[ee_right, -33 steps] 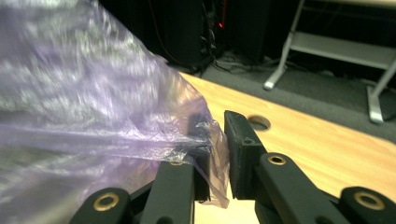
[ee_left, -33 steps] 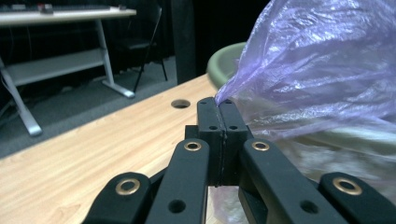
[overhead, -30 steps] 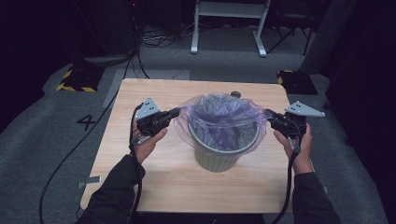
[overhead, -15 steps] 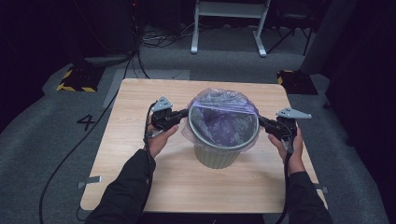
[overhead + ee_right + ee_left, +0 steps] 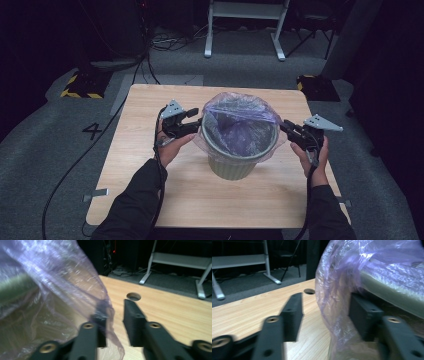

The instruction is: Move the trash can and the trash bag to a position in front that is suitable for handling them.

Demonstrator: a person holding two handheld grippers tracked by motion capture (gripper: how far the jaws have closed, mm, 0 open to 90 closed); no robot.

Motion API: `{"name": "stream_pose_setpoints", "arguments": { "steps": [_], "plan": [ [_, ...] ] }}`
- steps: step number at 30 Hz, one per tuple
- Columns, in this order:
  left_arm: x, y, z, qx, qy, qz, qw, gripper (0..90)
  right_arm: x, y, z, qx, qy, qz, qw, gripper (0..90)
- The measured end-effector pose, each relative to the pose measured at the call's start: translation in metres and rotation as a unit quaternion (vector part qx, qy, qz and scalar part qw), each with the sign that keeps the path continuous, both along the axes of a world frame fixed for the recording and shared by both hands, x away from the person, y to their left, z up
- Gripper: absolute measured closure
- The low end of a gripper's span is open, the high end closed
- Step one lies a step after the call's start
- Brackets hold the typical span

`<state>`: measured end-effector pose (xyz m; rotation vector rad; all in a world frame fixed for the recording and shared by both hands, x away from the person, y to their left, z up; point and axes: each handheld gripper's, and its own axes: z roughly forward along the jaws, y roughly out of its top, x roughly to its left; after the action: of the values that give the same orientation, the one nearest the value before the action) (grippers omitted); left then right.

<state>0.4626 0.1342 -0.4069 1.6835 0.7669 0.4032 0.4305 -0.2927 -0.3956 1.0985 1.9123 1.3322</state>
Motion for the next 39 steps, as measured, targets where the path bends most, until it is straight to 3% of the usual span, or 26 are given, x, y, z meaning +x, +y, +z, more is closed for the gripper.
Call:
{"name": "stream_pose_setpoints", "arguments": {
  "steps": [2,6,7,9,15,16,17,18,19,21,24,25,27,30,32,34,39],
  "plan": [
    [-0.003,0.005,0.003,0.0,-0.012,0.002,0.9999,34.2,-0.005,-0.006,0.005,0.003,-0.01,0.001,0.9999,59.8],
    [-0.003,0.013,0.007,0.003,-0.021,0.006,0.9998,32.2,-0.01,-0.012,0.009,0.007,-0.021,0.005,0.9997,53.6],
    [-0.002,0.018,0.01,-0.005,-0.023,0.001,0.9997,30.3,-0.014,-0.016,0.012,0.011,-0.031,0.013,0.9994,50.7],
    [-0.003,0.022,0.013,0.0,-0.033,0.013,0.9994,30.5,-0.016,-0.019,0.016,0.025,-0.041,0.033,0.9983,50.8],
    [0.002,0.024,0.022,0.008,-0.041,0.006,0.9991,35.2,-0.016,-0.017,0.023,0.004,-0.052,0.024,0.9984,56.4],
    [0.002,0.024,0.024,0.011,-0.045,0.004,0.9989,41.8,-0.016,-0.016,0.025,0.002,-0.055,0.024,0.9982,63.9],
    [0.003,0.023,0.026,0.014,-0.051,0.002,0.9986,41.8,-0.016,-0.016,0.025,0.002,-0.055,0.024,0.9982,63.9],
    [0.005,0.021,0.03,0.021,-0.056,-0.013,0.9981,50.0,-0.015,-0.014,0.028,0.001,-0.062,0.023,0.9978,73.8],
    [0.005,0.021,0.03,0.021,-0.056,-0.013,0.9981,52.6,-0.015,-0.014,0.029,0.002,-0.067,0.025,0.9974,78.0],
    [0.008,0.015,0.038,0.033,-0.078,-0.023,0.9962,63.4,-0.012,-0.011,0.032,0.001,-0.067,0.03,0.9973,84.5],
    [0.011,0.01,0.043,0.037,-0.085,-0.04,0.9949,71.8,-0.009,-0.008,0.034,-0.009,-0.069,0.029,0.9972,88.7],
    [0.014,0.003,0.046,0.052,-0.091,-0.031,0.994,82.0,-0.005,-0.004,0.036,-0.013,-0.064,0.031,0.9974,90.0],
    [0.02,-0.004,0.047,0.057,-0.086,-0.033,0.9941,89.3,-0.001,-0.001,0.038,-0.015,-0.059,0.027,0.9978,90.0],
    [0.026,-0.01,0.047,0.068,-0.082,-0.019,0.9941,89.9,0.008,0.002,0.037,-0.014,-0.043,0.02,0.9988,90.0],
    [0.033,-0.015,0.044,0.072,-0.063,-0.012,0.9953,89.9,0.012,0.003,0.036,-0.013,-0.035,0.019,0.9991,90.0],
    [0.044,-0.02,0.038,0.071,-0.037,-0.006,0.9968,89.9,0.024,0.004,0.03,-0.01,-0.007,0.009,0.9999,90.0],
    [0.055,-0.025,0.026,0.08,-0.008,0.001,0.9968,90.0,0.038,0.004,0.019,0.006,0.032,-0.007,0.9994,90.0]
  ]
}}
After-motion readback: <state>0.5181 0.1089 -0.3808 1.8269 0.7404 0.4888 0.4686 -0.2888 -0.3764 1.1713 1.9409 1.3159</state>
